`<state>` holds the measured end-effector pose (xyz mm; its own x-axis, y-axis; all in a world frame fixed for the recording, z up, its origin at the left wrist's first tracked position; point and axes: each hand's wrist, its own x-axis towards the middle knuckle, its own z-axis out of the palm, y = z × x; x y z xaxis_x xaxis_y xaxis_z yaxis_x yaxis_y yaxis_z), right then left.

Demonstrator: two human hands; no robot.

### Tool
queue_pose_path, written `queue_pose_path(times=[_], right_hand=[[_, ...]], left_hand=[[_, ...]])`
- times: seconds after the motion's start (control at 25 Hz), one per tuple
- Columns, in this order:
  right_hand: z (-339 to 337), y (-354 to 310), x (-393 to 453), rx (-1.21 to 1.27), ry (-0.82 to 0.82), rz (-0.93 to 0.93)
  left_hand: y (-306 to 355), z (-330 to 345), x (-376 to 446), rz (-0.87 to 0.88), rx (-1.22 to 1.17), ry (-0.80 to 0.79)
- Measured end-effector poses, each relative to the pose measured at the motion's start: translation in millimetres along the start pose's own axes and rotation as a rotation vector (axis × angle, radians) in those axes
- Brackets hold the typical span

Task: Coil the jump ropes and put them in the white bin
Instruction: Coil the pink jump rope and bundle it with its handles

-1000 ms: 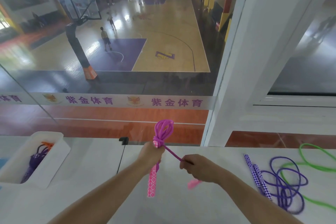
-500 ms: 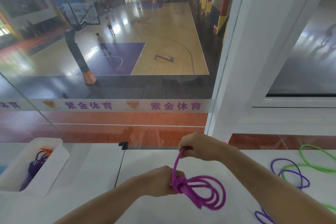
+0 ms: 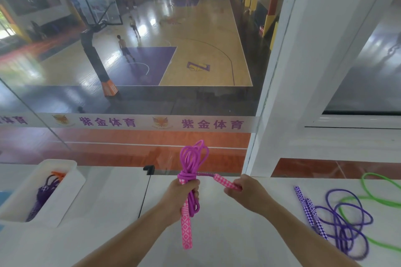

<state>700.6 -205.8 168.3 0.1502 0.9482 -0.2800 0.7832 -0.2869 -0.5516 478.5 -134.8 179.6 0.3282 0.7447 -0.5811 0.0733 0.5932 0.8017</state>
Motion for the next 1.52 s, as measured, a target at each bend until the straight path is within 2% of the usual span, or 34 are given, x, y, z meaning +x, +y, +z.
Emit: queue_pose_path(times=[0.16, 0.24, 0.36, 0.4, 0.48, 0.6, 0.84, 1.0, 1.12, 1.24, 1.52], right_hand=[[11.4, -22.1, -6.9, 0.251, -0.098, 0.129], [19.8, -30.2, -6.4, 0.520, -0.155, 0.187], [27.8, -31.8, -4.3, 1.094, -0.274, 0.310], [28.6, -29.1, -3.9, 1.223, -0.330, 0.308], [26.7, -21.7, -5.9, 1.329, -0.474, 0.257], [20.9, -11.1, -11.0, 1.258, -0.588, 0.186], [8.0, -22.2, -16.3, 1.217, -0.524, 0.134], [15.1, -27.7, -10.5, 1.179, -0.560, 0.084], [20.8, -28.1, -7.7, 1.118, -0.499, 0.092], [32.1, -30.4, -8.8, 1.078, -0.454, 0.052], [43.9, -34.9, -5.4, 0.971, -0.408, 0.036]], left_hand=[[-11.1, 2.0, 4.5, -0.140, -0.145, 0.029], [-17.8, 6.3, 4.4, -0.168, -0.173, 0.041], [-25.2, 10.8, -1.4, -0.233, -0.201, 0.037], [-25.5, 10.3, -2.5, -0.249, -0.233, 0.039], [-25.0, 5.8, -0.5, -0.256, -0.334, 0.044], [-20.0, -4.6, 4.1, -0.238, -0.408, 0.039], [-21.5, -8.5, 0.2, -0.283, -0.330, -0.157], [-27.0, -2.5, -3.7, -0.328, -0.230, -0.277], [-31.8, -2.9, -7.6, -0.338, -0.069, -0.285], [-35.5, -3.0, -10.9, -0.311, -0.017, -0.308], [-53.0, 0.2, -19.8, -0.290, -0.148, -0.223]])
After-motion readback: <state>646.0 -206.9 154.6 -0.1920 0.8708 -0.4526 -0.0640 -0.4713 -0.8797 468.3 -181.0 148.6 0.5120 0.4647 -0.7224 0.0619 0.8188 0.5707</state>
